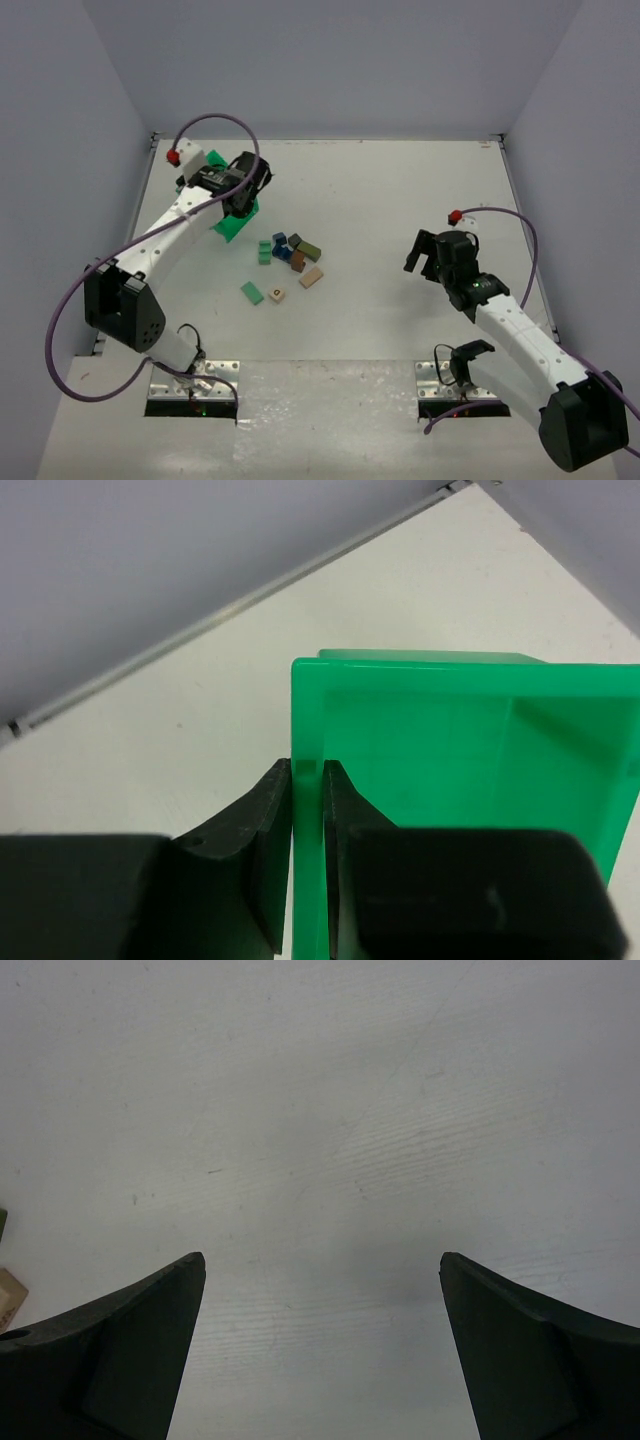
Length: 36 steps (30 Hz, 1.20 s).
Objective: Build the wood block tower
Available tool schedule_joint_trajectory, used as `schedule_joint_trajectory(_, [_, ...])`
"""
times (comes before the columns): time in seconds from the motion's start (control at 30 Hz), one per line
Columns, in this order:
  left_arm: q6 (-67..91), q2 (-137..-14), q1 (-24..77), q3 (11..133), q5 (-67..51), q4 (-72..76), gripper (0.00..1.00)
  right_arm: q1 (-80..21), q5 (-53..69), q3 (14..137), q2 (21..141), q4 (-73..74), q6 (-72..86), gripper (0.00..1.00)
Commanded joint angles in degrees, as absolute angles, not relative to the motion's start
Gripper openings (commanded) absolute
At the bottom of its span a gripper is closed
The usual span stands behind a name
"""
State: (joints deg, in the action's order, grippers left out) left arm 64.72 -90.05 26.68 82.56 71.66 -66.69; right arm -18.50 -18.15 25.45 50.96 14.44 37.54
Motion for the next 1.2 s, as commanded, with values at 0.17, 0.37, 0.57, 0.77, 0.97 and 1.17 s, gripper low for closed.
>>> schedule_joint_trajectory(0.17, [82.8,-74.9,11.4,65.4,50.6,-46.7,0.00,-18.5,-18.8,28.0,53.0,14.9,38.0,0.99])
schedule_joint_trajectory(0.37, [84.7,-72.3,4.4,57.6,44.8,-40.0,0.00,-18.5,-18.4,28.3,53.9,14.8,37.9,0.99])
schedule_joint_trajectory(0.57, [90.0,-75.4,0.1,53.4,40.0,-38.8,0.00,-18.5,-17.8,29.1,55.7,15.4,38.0,0.99])
schedule_joint_trajectory(0.77, [89.6,-78.0,-4.0,52.2,36.5,-34.8,0.06,-18.5,-17.5,30.0,57.8,15.8,37.8,0.99])
schedule_joint_trajectory(0.97, [88.8,-83.4,-6.8,53.4,33.0,-34.4,0.19,-18.5,-17.4,30.6,59.0,16.0,37.6,0.99])
schedule_joint_trajectory(1.17, [87.1,-88.0,-8.4,55.2,30.5,-34.7,0.21,-18.5,-18.4,31.9,60.7,17.4,37.4,0.99])
